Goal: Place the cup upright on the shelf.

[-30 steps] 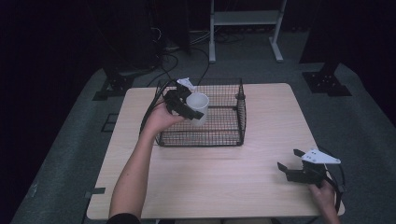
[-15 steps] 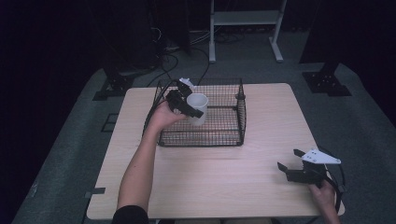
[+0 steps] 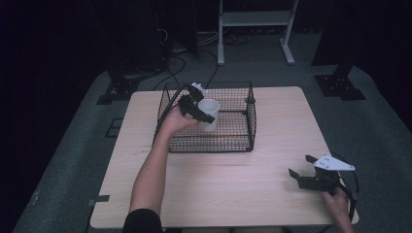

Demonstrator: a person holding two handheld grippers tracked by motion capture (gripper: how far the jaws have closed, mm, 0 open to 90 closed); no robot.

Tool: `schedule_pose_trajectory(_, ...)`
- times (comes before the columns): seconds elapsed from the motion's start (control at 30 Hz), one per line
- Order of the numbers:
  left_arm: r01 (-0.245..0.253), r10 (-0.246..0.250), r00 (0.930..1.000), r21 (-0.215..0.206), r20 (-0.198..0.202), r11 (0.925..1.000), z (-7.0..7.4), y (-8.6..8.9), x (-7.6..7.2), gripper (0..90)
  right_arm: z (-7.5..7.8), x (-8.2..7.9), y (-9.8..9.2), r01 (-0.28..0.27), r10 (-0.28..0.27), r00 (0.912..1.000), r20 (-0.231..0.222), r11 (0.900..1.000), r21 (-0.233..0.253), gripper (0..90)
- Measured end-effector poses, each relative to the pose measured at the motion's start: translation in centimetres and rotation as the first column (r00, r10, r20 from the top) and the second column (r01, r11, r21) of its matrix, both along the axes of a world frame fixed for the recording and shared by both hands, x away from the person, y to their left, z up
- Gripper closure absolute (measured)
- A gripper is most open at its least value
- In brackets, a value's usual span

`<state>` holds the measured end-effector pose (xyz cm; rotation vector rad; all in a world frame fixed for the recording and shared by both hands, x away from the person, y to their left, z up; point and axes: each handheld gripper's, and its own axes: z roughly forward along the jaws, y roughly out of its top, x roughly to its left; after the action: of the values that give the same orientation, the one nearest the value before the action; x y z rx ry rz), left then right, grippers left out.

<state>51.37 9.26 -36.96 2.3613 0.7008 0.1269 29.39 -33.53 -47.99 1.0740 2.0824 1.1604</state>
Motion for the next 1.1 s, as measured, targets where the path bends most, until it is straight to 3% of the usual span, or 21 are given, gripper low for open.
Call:
schedule_pose_trajectory(0.63, 0.008, -0.007, 0.9981, 0.022, -0.061, 0.9997, -3.0, -1.5, 1.5, 21.2, 0.0, -0.1, 0.0, 0.000, 0.000, 1.0000, 0.005, 1.000, 0.002, 13.1)
schedule_pose_trajectory(1.1, 0.002, 0.000, 0.9980, 0.038, -0.063, 0.9993, -3.6, -1.2, 1.3, 20.8, 0.0, -0.1, -0.1, -0.002, 0.002, 1.0000, 0.006, 1.000, 0.004, 13.1)
